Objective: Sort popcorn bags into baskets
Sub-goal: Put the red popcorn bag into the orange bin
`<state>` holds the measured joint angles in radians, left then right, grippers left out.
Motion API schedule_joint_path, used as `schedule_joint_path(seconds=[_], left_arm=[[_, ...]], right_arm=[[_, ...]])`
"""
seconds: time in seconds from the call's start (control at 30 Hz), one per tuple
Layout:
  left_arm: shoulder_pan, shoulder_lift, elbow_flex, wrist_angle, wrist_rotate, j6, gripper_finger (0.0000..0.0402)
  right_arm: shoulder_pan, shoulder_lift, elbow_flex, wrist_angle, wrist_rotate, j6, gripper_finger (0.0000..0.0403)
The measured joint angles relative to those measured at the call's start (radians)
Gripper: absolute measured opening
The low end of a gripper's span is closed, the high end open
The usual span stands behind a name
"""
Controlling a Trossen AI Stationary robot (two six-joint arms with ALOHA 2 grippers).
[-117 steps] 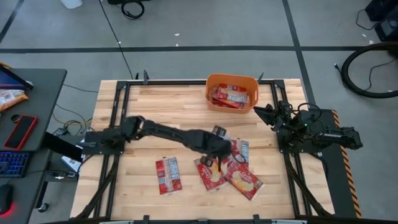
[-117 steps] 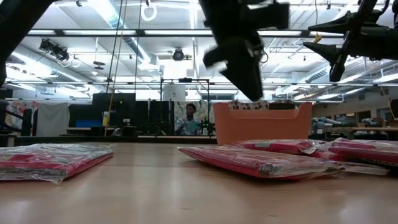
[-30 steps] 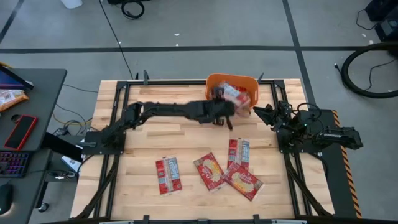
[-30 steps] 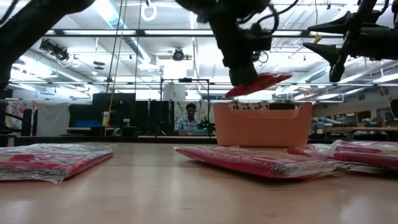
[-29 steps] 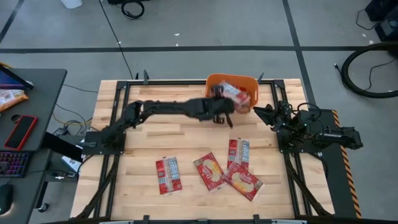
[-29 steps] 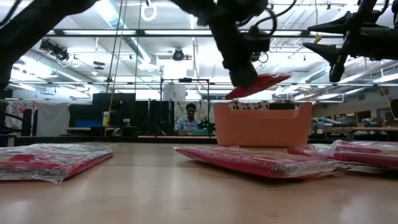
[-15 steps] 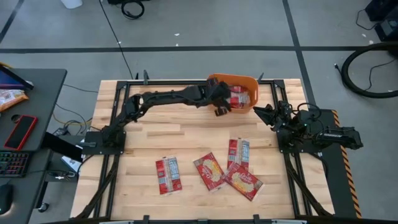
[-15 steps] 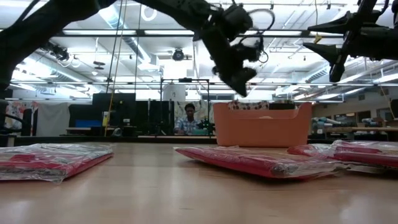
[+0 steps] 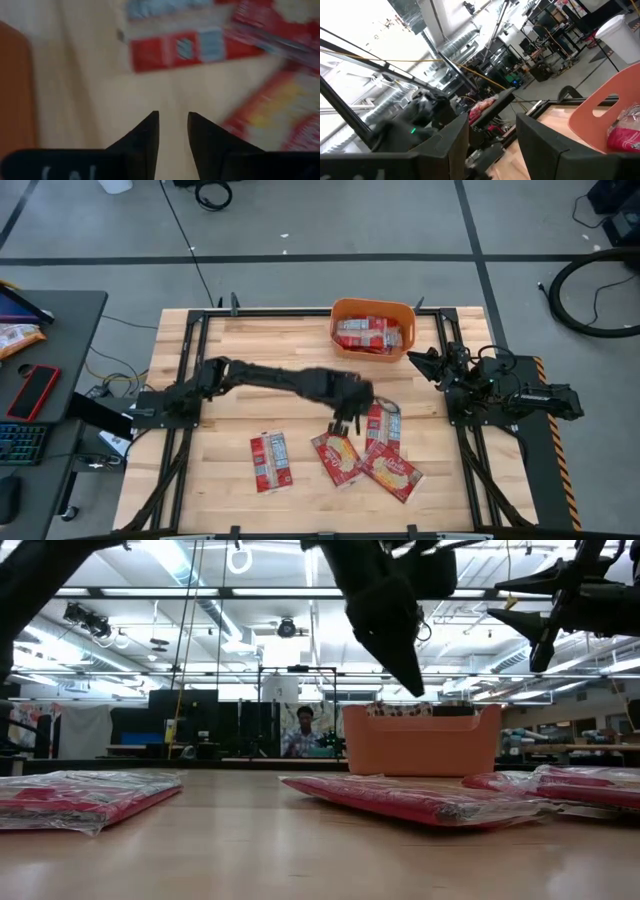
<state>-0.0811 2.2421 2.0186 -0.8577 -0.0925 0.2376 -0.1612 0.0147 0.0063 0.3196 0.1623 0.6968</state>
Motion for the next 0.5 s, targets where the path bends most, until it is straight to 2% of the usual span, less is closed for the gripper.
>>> schedule_joint_path(seconds=[0.23, 0.5], left_arm=[[-0.163, -0.001, -0.004, -0.181, -0.035, -0.077, 0.0146], [-0.320, -0.002, -0.123, -0.157, -0.215, -0.043, 0.0158]], right_arm=[[0.000, 0.000, 0.000, 0.000, 0.000, 0.000, 0.0170], [0.000, 0.000, 0.000, 0.000, 0.000, 0.000, 0.0170]])
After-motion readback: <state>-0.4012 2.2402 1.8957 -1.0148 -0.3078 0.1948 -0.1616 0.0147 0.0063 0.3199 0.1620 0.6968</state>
